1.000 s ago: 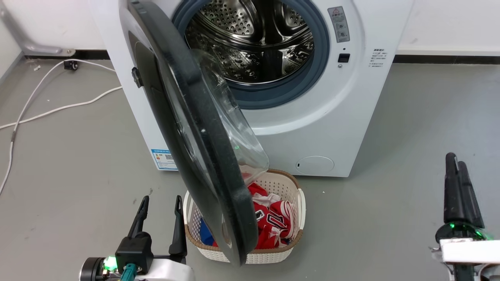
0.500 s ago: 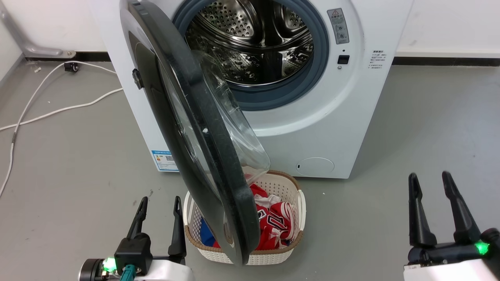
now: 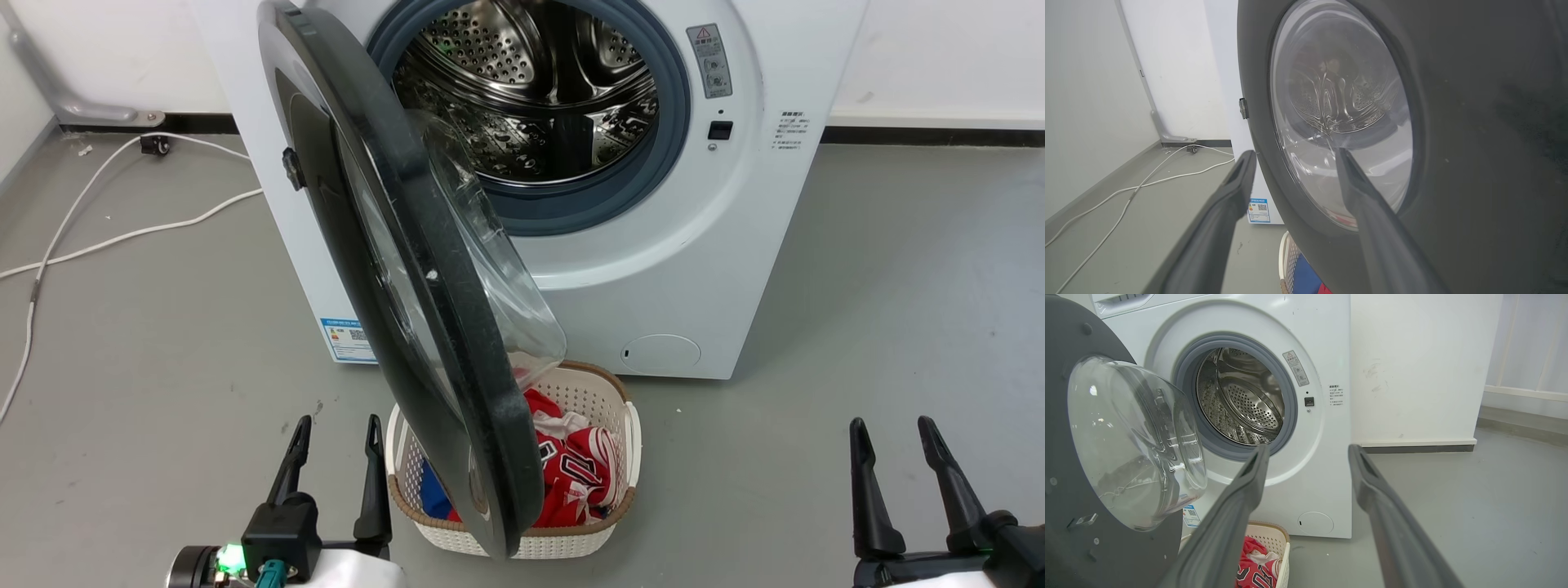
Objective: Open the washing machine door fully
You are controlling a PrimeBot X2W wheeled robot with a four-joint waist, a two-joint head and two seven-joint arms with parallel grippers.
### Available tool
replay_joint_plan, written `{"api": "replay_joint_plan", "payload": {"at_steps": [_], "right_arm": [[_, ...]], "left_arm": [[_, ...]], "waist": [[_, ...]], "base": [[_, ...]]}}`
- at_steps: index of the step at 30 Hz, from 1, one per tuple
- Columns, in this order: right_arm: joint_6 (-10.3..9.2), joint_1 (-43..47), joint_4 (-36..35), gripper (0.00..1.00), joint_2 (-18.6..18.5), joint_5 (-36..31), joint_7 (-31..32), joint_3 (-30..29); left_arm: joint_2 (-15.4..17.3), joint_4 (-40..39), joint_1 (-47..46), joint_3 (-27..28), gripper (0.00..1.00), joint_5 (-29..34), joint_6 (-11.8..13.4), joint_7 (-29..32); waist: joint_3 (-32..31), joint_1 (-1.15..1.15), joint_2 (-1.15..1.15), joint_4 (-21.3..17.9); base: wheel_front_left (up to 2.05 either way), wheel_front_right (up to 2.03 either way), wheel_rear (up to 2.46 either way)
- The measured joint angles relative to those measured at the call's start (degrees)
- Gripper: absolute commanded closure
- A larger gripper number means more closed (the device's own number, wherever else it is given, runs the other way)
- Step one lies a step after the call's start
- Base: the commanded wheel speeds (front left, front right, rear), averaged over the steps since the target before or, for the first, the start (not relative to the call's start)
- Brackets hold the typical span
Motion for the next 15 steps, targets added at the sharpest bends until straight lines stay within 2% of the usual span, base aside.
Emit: {"api": "replay_joint_plan", "payload": {"at_steps": [12, 15], "right_arm": [[0.00, 0.0, 0.0, 0.00, 0.0, 0.7, 0.0, -0.3], [0.00, 0.0, 0.0, 0.00, 0.0, 0.7, 0.0, 0.0]], "left_arm": [[0.0, -0.2, 0.3, 0.2, 0.00, 0.0, 0.5, 0.0], [0.0, -0.2, 0.3, 0.4, 1.00, -0.1, 0.5, 0.0]], "waist": [[-0.2, 0.00, 0.00, -0.2], [-0.2, 0.00, 0.00, -0.2]], "base": [[0.00, 0.00, 0.00], [0.00, 0.00, 0.00]]}}
